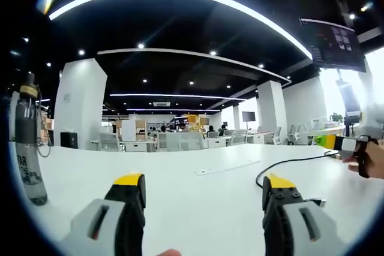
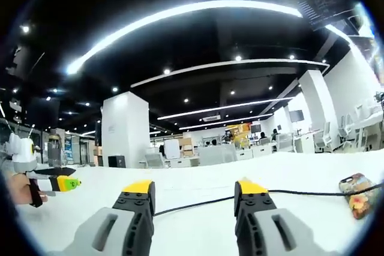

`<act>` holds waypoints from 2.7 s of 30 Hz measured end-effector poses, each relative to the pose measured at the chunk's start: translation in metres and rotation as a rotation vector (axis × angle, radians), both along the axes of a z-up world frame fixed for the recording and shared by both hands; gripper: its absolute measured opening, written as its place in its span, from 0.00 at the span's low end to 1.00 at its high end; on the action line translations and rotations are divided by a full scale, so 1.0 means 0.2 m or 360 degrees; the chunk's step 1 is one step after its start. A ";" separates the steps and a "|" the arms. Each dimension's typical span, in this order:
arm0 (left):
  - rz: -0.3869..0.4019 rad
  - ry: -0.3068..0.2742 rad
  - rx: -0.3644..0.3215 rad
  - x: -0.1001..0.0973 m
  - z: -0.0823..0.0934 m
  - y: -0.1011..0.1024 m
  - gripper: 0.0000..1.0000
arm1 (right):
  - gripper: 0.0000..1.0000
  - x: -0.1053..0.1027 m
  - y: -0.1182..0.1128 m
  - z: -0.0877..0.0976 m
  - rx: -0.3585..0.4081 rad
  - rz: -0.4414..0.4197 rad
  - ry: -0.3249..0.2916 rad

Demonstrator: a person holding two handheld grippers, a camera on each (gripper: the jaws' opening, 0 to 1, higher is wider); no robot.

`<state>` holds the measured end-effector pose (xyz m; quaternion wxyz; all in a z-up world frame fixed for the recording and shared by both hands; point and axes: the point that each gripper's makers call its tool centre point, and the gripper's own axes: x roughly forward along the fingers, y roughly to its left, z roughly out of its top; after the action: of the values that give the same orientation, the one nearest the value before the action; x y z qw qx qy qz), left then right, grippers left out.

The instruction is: Find the data cable on the table. Grasp the USB connector end of the cable and insert it into the USB port on the table

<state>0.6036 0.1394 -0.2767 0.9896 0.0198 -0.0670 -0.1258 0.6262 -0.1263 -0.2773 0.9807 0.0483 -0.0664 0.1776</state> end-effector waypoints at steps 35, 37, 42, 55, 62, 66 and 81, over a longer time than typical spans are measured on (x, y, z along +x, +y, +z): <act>-0.0099 0.0054 0.0012 0.00 -0.04 -0.08 0.80 | 0.30 0.22 0.62 -0.34 -0.0608 0.0575 0.0934; -0.0096 0.0055 0.0004 0.00 -0.04 -0.08 0.80 | 0.29 0.22 0.62 -0.36 -0.0590 0.0573 0.0957; -0.0094 0.0058 -0.0006 0.00 -0.04 -0.07 0.80 | 0.27 0.24 0.62 -0.41 -0.0561 0.0557 0.0998; -0.0097 0.0059 0.0000 -0.01 -0.04 -0.08 0.80 | 0.21 0.24 0.63 -0.48 -0.0526 0.0541 0.1068; -0.0092 0.0064 0.0000 -0.01 -0.04 -0.07 0.80 | 0.18 0.22 0.64 -0.50 -0.0481 0.0539 0.1110; -0.0092 0.0065 0.0003 -0.01 -0.04 -0.07 0.80 | 0.18 0.20 0.64 -0.51 -0.0457 0.0536 0.1130; -0.0083 0.0066 0.0002 -0.01 -0.04 -0.06 0.80 | 0.16 0.17 0.65 -0.53 -0.0459 0.0518 0.1144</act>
<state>0.6011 0.1270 -0.2849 0.9871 0.0161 -0.0469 -0.1521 0.6610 0.0030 -0.3826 0.8973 -0.0208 0.3142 0.3094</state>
